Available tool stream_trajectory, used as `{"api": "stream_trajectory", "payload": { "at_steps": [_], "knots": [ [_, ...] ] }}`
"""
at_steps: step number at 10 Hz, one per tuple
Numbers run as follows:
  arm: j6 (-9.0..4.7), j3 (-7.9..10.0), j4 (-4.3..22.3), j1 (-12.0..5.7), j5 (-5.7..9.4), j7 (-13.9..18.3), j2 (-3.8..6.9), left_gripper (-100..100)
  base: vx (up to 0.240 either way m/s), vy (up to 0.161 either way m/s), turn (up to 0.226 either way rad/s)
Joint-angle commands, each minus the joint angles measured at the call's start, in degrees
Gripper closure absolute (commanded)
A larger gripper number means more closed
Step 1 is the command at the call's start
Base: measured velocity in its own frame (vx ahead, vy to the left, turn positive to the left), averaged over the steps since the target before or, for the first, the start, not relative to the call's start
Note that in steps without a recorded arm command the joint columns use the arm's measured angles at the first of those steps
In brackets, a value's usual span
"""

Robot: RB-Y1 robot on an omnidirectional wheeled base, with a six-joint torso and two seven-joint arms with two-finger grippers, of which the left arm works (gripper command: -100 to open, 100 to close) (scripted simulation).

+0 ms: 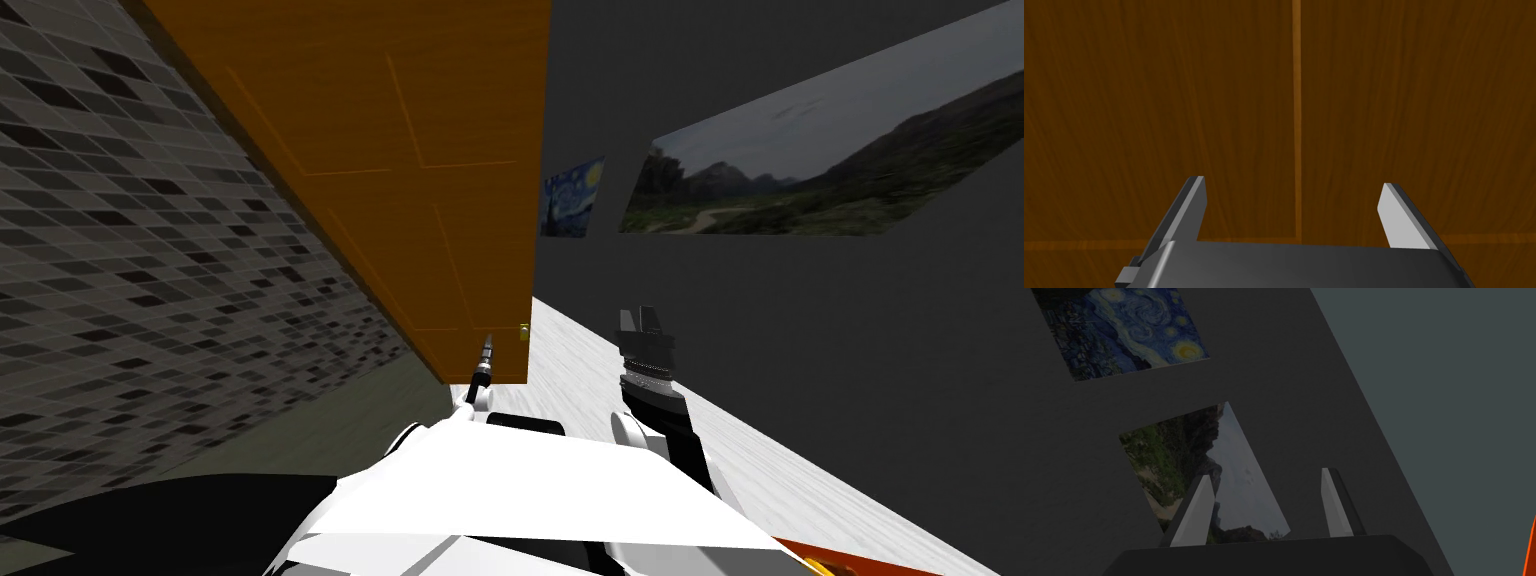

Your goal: Push the door open

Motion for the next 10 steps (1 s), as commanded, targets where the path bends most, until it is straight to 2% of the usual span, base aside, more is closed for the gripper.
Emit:
{"api": "stream_trajectory", "payload": {
  "at_steps": [1,2,3,4,5,6,7,8,9,10],
  "knots": [
    [-0.71,-0.61,1.87,-1.0,0.13,0.44,-0.3,-100,-0.036,-0.044,0.064],
    [-0.71,-0.61,1.87,-1.0,0.13,0.44,-0.3,-100,-0.021,-0.024,-0.019],
    [-0.55,-2.17,1.45,-0.75,0.31,0.62,-1.42,-100,-0.045,-0.066,0.176],
    [-0.55,-2.17,1.45,-0.75,0.31,0.62,-1.42,-100,-0.049,-0.091,0.123],
    [-0.43,-3.3,1.15,-0.57,0.45,0.75,-2.45,-100,-0.082,-0.135,0.14],
    [-0.77,-3.3,5.23,-1.09,0.45,0.75,-2.45,-100,-0.083,-0.126,0.061],
    [-0.43,-3.3,1.15,-0.57,0.45,0.75,-2.45,-100,-0.039,-0.055,-0.004],
    [-0.43,-3.3,1.15,-0.57,0.45,0.75,-2.45,-100,-0.005,-0.005,-0.019],
    [-0.34,-4.17,0.92,-0.43,0.55,0.85,-3.41,-100,-0.067,-0.09,0.099],
    [-0.33,-4.28,0.89,-0.41,0.56,0.87,-3.55,-100,-0.098,-0.167,0.078]
  ]
}}
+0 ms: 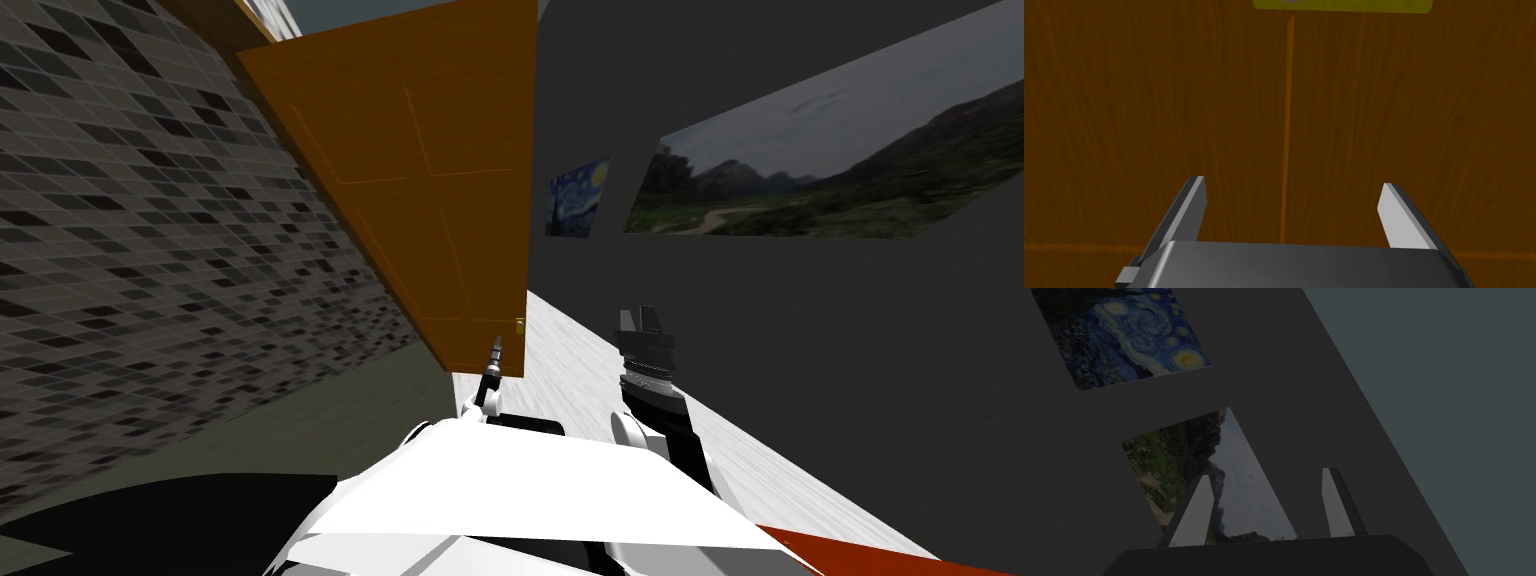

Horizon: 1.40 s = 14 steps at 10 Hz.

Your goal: Push the door open

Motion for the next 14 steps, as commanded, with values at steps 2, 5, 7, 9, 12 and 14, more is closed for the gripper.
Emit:
{"api": "stream_trajectory", "payload": {
  "at_steps": [2,5,7,9,12,14],
  "knots": [
    [0.22,-0.62,-0.5,0.14,0.1,0.11,-0.77,-100,-0.093,-0.181,0.028],
    [0.25,-0.88,-0.57,0.18,0.13,0.14,-1.15,-100,-0.066,-0.147,0.012],
    [0.18,-0.8,-0.39,0.09,0.13,0.18,-0.32,-100,0.021,-0.011,0.007],
    [0.17,-0.69,-0.35,0.04,0.15,0.21,0.81,-100,0.141,0.099,-0.009],
    [0.11,-0.39,-0.2,-0.1,0.2,0.31,2.71,-100,0.169,0.06,-0.017],
    [0.06,-0.15,-0.09,-0.22,0.23,0.39,3.01,-100,0.228,-0.061,-0.028]
  ]
}}
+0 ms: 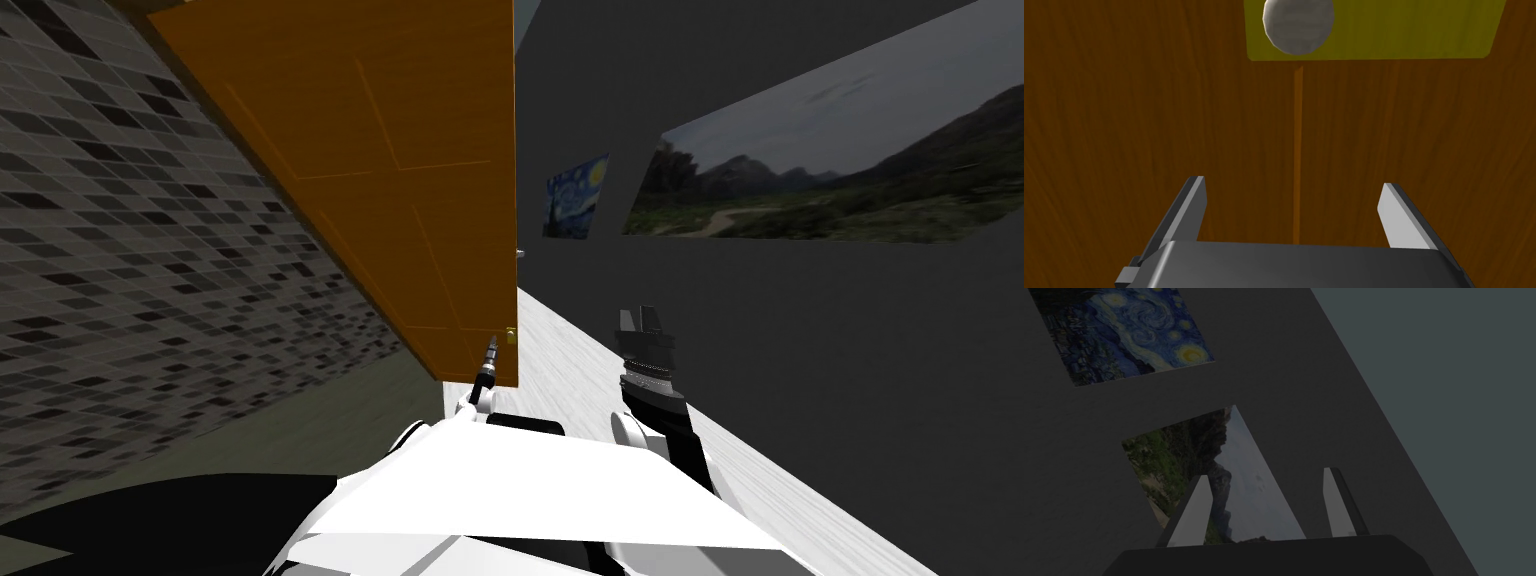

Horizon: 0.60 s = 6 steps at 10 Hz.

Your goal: Push the door open

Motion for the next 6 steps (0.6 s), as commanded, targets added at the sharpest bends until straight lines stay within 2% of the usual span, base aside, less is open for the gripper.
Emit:
{"api": "stream_trajectory", "payload": {
  "at_steps": [1,2,4,6],
  "knots": [
    [-0.34,0.22,0.73,-0.43,0.05,0.11,-0.21,-100,0.221,-0.067,-0.02],
    [-0.37,0.38,0.81,-0.51,0.07,0.16,-0.9,-100,0.197,-0.098,-0.036],
    [-0.41,0.62,0.92,-0.62,0.11,0.24,-2.99,-100,0.166,-0.098,-0.001],
    [-0.64,0.64,0.79,-0.32,0.12,0.22,-2.66,-100,0.056,-0.045,-0.023]
  ]
}}
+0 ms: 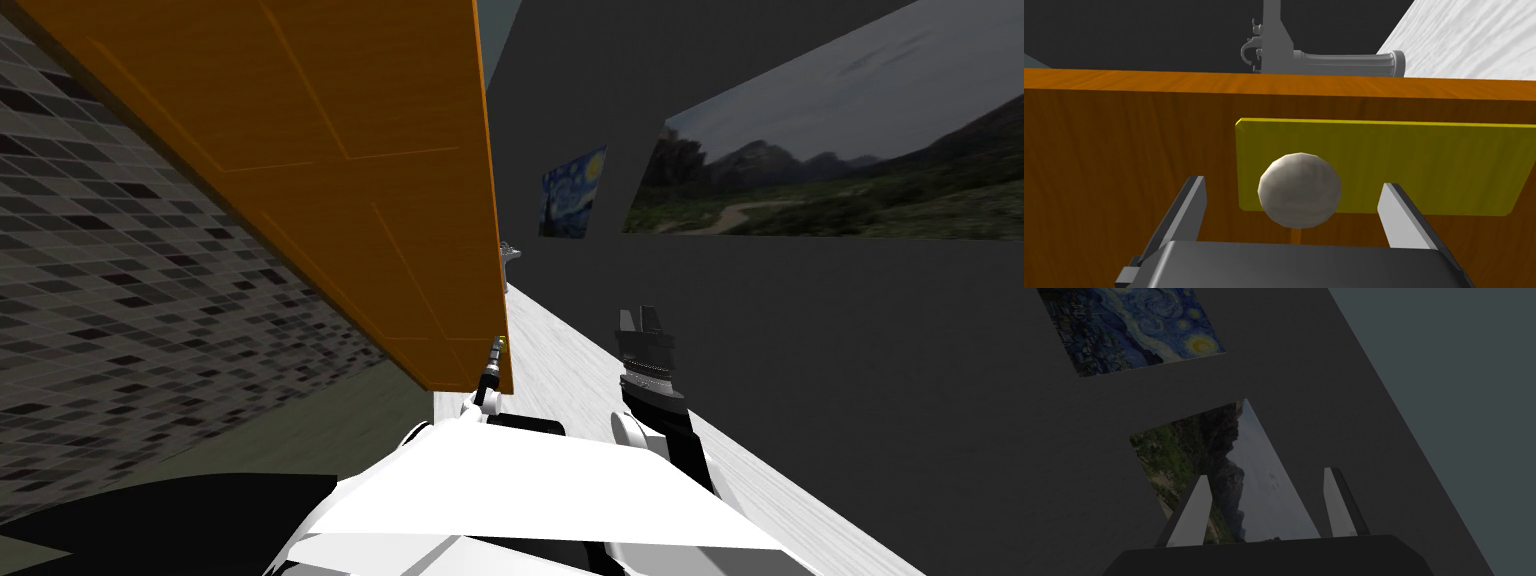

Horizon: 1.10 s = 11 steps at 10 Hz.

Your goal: Push the door open

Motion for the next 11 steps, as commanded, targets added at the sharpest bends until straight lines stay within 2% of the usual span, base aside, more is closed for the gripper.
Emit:
{"api": "stream_trajectory", "payload": {
  "at_steps": [1,6,7,8,9,10,11],
  "knots": [
    [-0.29,0.04,0.35,-0.12,0.02,0.04,0.02,100,-0.001,0.003,0.011],
    [-0.29,0.04,0.35,-0.12,0.02,0.04,0.02,100,-0.003,0.004,-0.003],
    [-0.2,1.05,0.42,-0.16,0.78,-0.41,1.59,100,0.115,-0.058,0.028],
    [-0.21,1.29,0.42,-0.17,0.95,-0.5,1.85,100,0.16,-0.11,0.069],
    [-0.25,2.11,0.41,-0.24,1.55,-0.82,2.57,100,0.193,-0.139,0.096],
    [-0.25,2.11,0.41,-0.24,1.55,-0.82,2.57,100,0.156,-0.082,0.057],
    [-0.3,3.33,0.4,-0.33,2.44,-1.29,3.21,100,0.176,-0.067,0.058]
  ]
}}
